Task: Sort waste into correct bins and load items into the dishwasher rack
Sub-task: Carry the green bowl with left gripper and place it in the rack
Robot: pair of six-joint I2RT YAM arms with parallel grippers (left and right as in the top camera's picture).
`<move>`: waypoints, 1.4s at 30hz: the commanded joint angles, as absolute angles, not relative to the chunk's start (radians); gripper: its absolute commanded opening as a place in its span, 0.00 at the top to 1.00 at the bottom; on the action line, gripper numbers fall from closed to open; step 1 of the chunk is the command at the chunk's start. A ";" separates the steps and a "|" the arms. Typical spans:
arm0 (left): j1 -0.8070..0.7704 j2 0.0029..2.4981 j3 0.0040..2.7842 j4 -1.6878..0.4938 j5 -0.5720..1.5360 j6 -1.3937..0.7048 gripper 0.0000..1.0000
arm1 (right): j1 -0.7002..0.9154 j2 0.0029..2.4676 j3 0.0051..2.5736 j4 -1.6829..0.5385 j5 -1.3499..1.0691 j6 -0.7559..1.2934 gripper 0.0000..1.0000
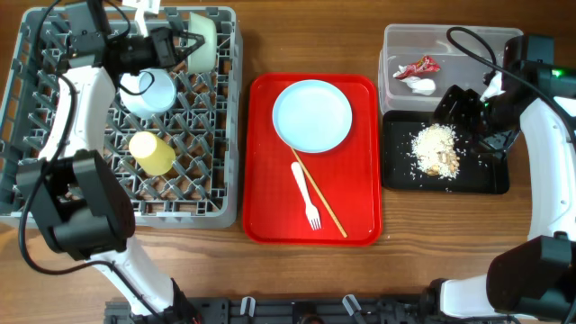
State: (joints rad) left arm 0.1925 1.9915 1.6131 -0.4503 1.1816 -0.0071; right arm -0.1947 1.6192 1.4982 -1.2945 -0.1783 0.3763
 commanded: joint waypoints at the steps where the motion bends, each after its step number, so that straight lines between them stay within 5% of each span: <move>1: 0.209 2.036 1.621 -0.413 1.247 -0.010 0.96 | -0.196 1.629 1.497 -1.295 -0.165 0.367 0.00; 18: 0.248 2.155 1.621 -0.194 1.293 -0.157 0.96 | -0.196 1.629 1.497 -1.303 -0.165 0.370 0.01; 20: 0.263 2.157 1.621 -0.186 1.289 -0.166 0.89 | -0.196 1.629 1.497 -1.303 -0.165 0.371 0.01; 31: 0.372 2.157 1.621 -0.190 1.244 -0.247 0.00 | -0.196 1.629 1.497 -1.308 -0.165 0.377 0.01; 42: 0.443 2.106 1.621 -0.191 1.263 -0.327 0.00 | -0.196 1.629 1.497 -1.308 -0.169 0.377 0.01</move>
State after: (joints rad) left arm 0.4347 2.1365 1.6131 -0.1928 1.2476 -0.2882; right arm -0.1947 1.6192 1.4982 -1.3052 -0.1783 0.3767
